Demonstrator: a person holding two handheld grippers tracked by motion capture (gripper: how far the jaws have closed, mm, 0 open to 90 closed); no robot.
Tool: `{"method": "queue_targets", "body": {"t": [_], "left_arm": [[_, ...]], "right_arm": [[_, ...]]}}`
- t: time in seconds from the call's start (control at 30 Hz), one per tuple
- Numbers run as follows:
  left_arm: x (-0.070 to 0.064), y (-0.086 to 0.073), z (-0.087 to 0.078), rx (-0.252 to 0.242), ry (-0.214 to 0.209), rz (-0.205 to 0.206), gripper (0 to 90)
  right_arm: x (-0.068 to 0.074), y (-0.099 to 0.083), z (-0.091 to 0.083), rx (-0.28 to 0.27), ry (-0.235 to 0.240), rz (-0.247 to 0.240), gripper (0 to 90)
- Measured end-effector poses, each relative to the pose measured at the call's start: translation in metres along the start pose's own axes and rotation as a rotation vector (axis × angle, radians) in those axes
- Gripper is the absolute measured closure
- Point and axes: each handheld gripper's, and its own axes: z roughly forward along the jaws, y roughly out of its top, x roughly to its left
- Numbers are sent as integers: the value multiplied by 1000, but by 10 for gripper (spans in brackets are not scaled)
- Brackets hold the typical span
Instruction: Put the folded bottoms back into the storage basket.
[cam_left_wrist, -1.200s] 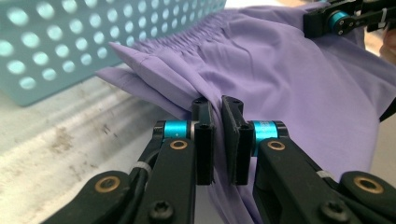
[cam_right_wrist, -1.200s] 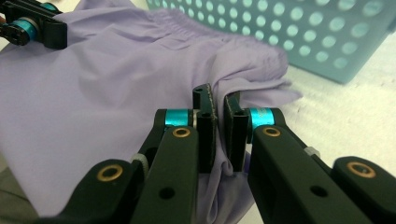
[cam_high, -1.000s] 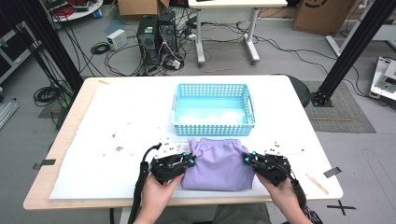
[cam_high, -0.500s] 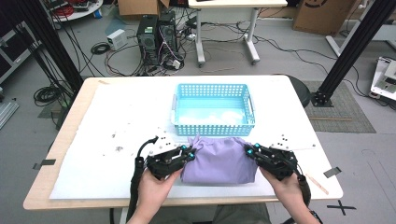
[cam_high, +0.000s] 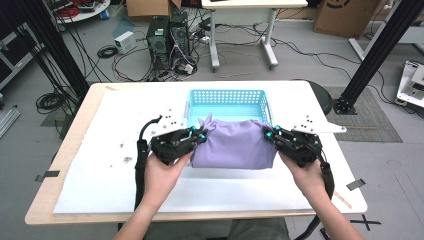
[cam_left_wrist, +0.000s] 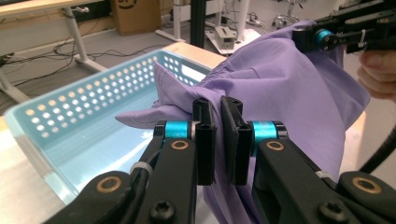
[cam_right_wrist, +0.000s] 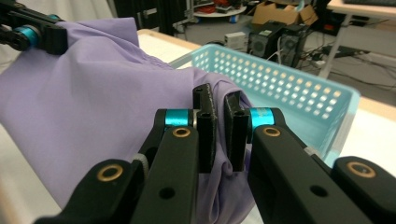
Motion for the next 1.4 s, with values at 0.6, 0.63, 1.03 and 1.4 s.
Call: {"method": "queue_targets", "body": {"t": [0.6,0.63,1.03,1.4], "left_arm": [[63,23,57,19,135,4,844],[66,23,61,16,143,3,844],[98,16,107,64,165,-17,843],[112,5,127,92,191,-42,840]], "right_arm": [[-52,38,75,56,-63,20,867],[-55,39,80,58,-70,22,867],[-90,33,127,113,-121,36,867],[-101,29,147,143,-160,8,861]]}}
